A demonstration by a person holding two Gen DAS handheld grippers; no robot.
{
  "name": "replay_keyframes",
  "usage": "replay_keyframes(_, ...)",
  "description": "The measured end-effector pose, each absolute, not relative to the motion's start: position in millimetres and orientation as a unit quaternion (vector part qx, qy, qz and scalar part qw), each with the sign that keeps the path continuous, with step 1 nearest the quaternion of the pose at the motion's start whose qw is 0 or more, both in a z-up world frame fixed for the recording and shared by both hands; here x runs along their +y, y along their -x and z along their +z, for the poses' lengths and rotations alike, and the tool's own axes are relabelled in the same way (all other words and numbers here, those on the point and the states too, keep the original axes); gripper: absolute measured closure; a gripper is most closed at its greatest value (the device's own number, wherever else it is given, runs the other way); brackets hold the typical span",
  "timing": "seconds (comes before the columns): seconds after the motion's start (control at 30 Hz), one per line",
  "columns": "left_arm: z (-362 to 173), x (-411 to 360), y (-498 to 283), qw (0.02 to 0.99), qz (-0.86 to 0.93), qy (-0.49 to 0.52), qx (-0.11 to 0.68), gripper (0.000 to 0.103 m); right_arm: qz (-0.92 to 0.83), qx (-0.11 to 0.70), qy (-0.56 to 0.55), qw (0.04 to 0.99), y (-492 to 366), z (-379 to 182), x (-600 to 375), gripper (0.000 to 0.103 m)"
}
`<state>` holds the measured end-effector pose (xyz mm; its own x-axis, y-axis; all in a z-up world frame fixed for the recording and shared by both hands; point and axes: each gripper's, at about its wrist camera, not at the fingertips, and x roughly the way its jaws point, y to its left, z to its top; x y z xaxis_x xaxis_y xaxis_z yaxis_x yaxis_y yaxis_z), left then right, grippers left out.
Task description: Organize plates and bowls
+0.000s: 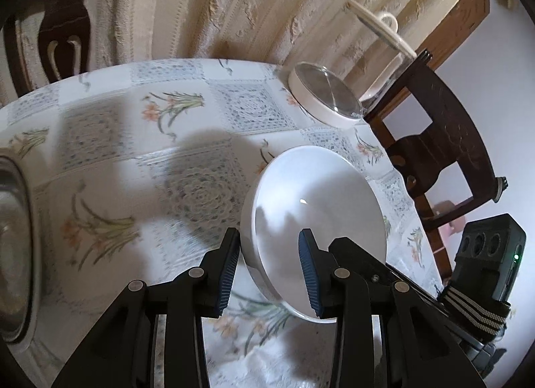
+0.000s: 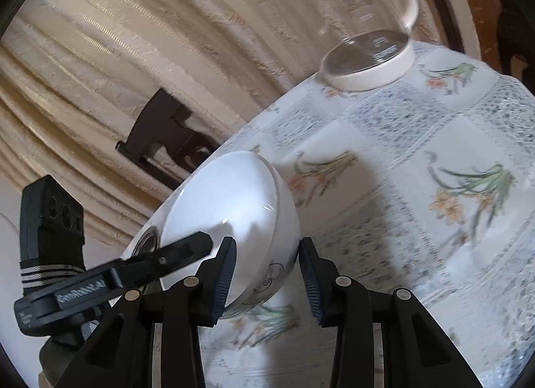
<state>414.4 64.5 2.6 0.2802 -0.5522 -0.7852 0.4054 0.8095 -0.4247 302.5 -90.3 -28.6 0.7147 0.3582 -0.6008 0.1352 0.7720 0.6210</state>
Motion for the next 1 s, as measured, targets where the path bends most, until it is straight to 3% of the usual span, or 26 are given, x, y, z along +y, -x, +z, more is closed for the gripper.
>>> replay_keyframes(0.6,51,217,-403,0.85,-0.238,0.162,0.44,0.066,0.162,0.422,-0.221,0.864,-357,27,40,0.062)
replay_keyframes(1.0,22,299,-412,0.857,-0.177,0.197,0.441,0.066,0.194,0.478,-0.179,0.838,-400,2,112,0.062)
